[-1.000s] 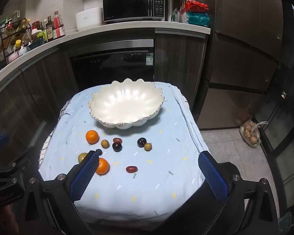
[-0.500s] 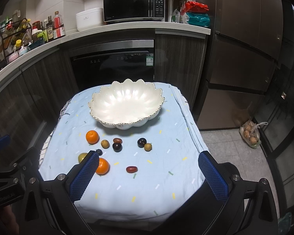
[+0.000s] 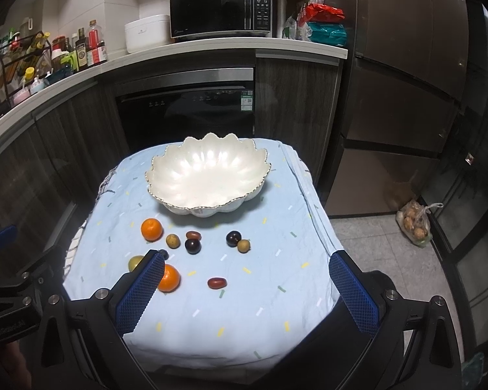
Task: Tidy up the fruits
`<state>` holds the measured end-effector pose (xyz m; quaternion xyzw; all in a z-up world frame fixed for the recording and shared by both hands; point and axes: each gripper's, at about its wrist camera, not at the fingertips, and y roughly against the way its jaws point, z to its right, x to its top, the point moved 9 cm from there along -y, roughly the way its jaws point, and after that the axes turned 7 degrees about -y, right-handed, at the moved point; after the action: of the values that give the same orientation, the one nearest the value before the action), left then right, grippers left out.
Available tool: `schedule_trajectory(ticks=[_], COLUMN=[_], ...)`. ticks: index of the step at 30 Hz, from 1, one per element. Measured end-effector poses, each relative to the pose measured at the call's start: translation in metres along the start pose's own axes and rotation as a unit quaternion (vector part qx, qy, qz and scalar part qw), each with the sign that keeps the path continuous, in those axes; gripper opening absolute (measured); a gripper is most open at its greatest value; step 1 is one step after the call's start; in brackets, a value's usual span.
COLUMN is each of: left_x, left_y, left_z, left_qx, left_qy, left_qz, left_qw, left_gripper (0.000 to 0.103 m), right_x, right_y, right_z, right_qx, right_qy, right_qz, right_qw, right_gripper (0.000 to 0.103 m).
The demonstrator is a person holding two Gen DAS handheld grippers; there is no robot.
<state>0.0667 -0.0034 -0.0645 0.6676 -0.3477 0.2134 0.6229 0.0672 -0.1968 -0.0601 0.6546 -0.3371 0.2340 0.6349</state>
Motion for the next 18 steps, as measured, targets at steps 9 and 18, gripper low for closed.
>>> schedule_trajectory(ticks=[9, 18], left_x=[0.0014, 0.0025], left_y=[0.0001, 0.0003], left_z=[0.0000, 0.0005], left_qx=[0.000, 0.000], left_qy=[-0.001, -0.001], left_qz=[0.000, 0.000], left_qw=[1.0000, 1.0000], left_gripper=[0.103, 0.103], right_x=[0.0009, 0.0024], right_y=[0.0002, 0.0011], right_z=[-0.0002, 0.0002], right_qx=[0.000, 0.000], right_qy=[0.000, 0.000], right_qz=[0.001, 0.001], right_qw=[1.000, 1.000], right_gripper=[0.103, 0.103])
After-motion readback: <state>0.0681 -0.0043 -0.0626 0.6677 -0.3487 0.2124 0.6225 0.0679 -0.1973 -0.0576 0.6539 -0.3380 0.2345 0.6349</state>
